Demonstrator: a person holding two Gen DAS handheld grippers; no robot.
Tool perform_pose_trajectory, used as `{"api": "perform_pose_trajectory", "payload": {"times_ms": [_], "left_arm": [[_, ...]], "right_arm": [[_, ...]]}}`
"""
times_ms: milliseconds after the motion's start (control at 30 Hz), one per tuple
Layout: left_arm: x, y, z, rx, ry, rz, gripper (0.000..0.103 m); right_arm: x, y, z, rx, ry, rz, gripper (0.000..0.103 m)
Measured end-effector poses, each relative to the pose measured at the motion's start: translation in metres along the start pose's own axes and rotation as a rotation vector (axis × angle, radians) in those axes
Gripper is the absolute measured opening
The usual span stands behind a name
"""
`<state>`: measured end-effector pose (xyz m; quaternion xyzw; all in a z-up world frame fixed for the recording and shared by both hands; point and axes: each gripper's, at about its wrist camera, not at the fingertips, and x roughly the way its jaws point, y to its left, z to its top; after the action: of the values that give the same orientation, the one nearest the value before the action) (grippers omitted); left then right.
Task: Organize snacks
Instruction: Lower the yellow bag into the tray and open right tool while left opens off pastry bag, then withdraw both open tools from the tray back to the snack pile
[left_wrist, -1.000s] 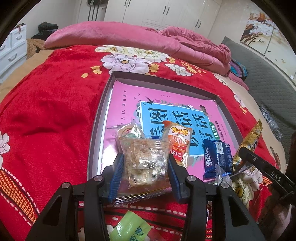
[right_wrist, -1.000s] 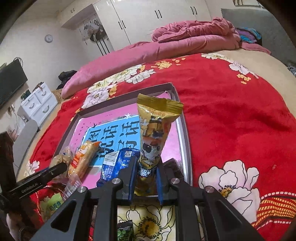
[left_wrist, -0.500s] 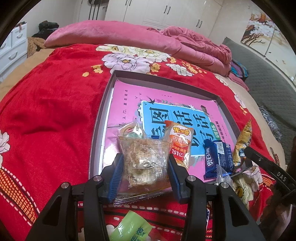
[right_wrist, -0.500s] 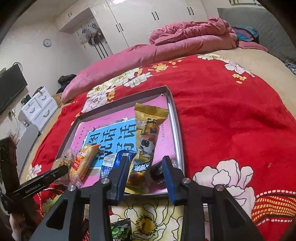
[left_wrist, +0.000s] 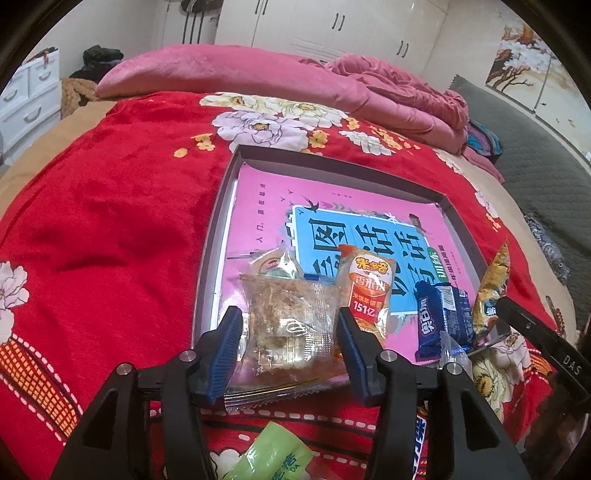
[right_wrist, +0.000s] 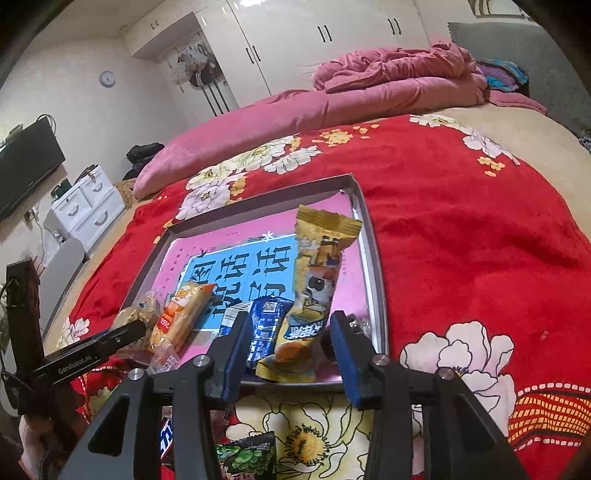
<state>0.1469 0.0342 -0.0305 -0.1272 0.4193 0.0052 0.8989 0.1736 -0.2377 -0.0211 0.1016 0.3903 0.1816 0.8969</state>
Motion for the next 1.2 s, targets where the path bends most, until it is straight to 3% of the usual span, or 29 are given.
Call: {"api": "perform_pose_trajectory", "payload": {"times_ms": [267,367,800,933,1200], "left_arm": [[-0.002,0.001,0.001,-0.002,-0.005,0.005,0.061],[-0.003,0.001,0.001,0.008,-0.015,0.033,0.067],[-0.010,0.002,0.003,0.013,-0.040,0.033,0.069],[-0.015,0.001,0.003,0.013,-0.056,0.020,0.073],[-0.031,-0.004,0.003,0.031,-0.102,0.004,0.076]], "right_arm": [[0.000,0.001,0.000,-0.007,0.002,-0.002,0.044],[0.001,0.001,0.000,-0.007,0.005,-0.002,0.045],[-0.003,-0.001,0.001,-0.001,-0.003,0.000,0.046],[-0.005,-0.001,0.002,-0.004,-0.010,0.004,0.053],[-0.010,-0.003,0.002,-0.008,-0.026,0.010,0.057]]}}
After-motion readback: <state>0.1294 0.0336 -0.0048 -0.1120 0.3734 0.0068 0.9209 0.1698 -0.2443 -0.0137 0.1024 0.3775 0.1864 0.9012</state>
